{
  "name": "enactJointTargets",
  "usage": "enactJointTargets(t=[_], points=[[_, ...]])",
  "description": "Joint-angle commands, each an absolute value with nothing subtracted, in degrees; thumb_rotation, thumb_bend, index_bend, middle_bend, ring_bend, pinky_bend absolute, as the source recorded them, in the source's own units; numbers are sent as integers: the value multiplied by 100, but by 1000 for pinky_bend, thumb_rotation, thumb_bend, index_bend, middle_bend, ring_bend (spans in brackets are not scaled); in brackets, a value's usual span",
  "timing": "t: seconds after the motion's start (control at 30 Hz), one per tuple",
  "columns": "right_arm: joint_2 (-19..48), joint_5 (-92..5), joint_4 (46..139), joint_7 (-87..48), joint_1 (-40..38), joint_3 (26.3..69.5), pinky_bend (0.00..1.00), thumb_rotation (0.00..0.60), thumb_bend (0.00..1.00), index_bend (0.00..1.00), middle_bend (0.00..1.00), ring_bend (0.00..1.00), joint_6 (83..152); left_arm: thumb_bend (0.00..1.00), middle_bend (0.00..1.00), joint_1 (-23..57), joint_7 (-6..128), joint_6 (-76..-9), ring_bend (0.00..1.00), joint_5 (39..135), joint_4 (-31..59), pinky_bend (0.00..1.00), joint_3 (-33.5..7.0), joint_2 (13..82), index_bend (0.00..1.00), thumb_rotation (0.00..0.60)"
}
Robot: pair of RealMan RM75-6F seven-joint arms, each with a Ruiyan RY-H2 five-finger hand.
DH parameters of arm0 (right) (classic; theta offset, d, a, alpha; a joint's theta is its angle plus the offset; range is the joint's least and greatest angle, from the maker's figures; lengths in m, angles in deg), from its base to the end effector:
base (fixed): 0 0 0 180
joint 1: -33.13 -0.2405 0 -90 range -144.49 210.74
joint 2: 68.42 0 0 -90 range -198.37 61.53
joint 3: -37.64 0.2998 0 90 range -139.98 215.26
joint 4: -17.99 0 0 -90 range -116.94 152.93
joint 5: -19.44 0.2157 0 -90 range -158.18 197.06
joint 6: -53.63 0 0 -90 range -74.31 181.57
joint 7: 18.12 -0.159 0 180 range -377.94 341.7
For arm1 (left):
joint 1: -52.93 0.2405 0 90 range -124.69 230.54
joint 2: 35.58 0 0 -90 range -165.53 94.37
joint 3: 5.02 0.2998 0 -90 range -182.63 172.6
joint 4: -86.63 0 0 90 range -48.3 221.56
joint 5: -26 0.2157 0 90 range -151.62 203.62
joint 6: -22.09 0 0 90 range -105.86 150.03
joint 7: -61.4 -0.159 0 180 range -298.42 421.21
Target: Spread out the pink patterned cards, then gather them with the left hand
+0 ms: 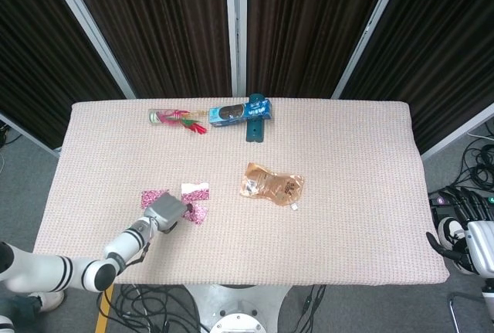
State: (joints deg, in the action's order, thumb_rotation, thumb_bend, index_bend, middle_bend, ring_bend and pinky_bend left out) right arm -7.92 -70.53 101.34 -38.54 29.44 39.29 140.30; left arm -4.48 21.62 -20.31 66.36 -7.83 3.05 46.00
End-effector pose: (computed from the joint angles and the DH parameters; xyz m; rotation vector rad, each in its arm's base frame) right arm -0.3800 -0.1899 0.2106 1.3718 -0.9921 1.0289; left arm -0.1986 0.3501 -0.0486 -2.2958 -0.8357 -0.2661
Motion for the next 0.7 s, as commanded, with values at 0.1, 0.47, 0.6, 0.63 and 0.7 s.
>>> enactJointTargets(t=[0.1,0.47,0.6,0.63,0.7], points=[[-787,-7058,10126,-3864,2954,3931,0,469,218,134,91,4,14053,573,883,-530,2132,-2168,929,6500,-1051,976,355,4478,271,600],[-787,-7046,10112,-3877,2981,3925,0,462,220,134,90,5,14060,569,882,-212,2596,-2382,928,7048,-172,973,192,4989,271,600],[-782,-7052,10117,-3864,2968,3921,0,463,218,135,90,4,14033,569,882,-167,2673,-2320,928,7094,26,972,175,5069,271,600],[-780,-7053,10119,-3861,2967,3920,0,460,218,135,90,4,14028,570,882,-168,2677,-2289,928,7084,50,972,176,5072,271,600],[-779,-7053,10123,-3857,2963,3925,0,468,218,135,91,4,14027,570,882,-180,2660,-2210,928,7026,69,972,193,5057,271,600]])
